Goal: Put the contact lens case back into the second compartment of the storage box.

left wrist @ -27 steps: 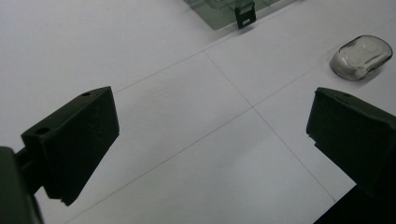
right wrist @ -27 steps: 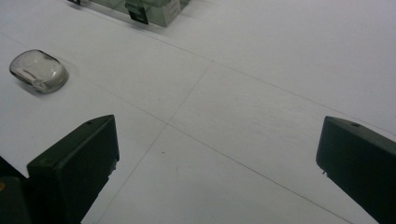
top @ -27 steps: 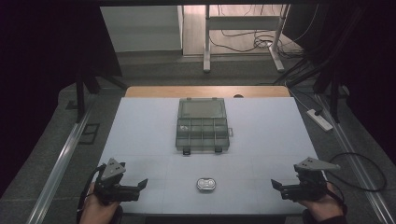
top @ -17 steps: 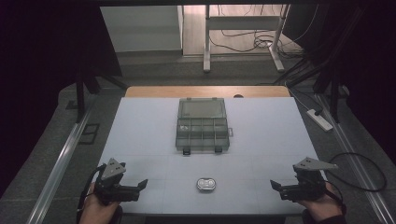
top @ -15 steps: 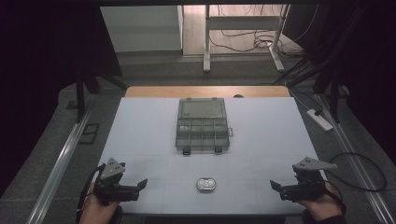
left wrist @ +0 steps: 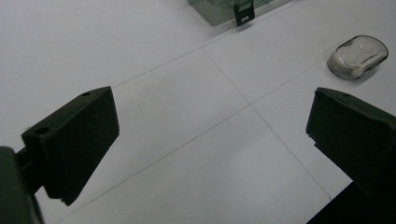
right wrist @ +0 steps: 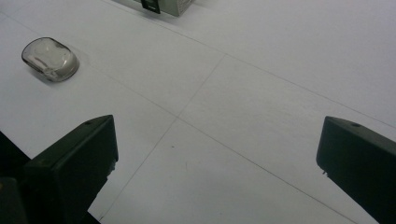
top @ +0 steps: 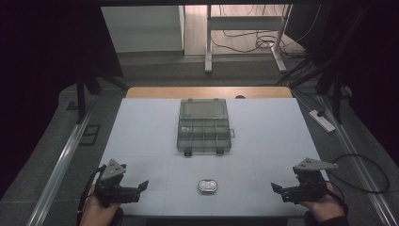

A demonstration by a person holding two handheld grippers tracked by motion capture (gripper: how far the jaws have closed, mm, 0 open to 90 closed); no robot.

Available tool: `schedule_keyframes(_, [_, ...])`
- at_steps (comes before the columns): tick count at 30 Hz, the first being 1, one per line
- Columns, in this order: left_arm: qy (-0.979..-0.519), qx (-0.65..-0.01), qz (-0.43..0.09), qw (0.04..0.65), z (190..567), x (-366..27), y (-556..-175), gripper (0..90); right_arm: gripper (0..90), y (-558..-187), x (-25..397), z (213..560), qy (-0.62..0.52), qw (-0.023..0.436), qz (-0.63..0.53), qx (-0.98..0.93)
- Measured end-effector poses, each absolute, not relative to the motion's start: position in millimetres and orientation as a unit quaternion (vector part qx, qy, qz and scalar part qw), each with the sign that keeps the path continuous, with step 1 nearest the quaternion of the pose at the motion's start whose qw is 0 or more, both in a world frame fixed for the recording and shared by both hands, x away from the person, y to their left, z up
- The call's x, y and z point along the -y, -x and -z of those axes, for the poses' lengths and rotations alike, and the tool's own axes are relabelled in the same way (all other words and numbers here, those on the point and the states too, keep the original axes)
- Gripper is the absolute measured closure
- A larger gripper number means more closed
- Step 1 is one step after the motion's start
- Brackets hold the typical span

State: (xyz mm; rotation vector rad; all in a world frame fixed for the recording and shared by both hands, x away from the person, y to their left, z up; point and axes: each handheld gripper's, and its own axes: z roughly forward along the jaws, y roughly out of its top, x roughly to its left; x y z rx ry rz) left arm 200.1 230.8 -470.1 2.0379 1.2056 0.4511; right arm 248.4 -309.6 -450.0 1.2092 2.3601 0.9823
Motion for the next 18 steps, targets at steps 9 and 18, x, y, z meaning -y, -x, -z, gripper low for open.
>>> schedule_keyframes(9, [-0.789,-0.469,-0.176,0.357,470.2,-230.6,-200.2,2.4,0.0,-253.3,303.3,449.0,-0.397,0.141,-0.357,-0.834])
schedule_keyframes(18, [-0.790,-0.469,-0.177,0.354,470.0,-230.6,-200.0,2.4,0.0,-260.6,293.9,451.0,-0.365,0.127,-0.367,-0.846])
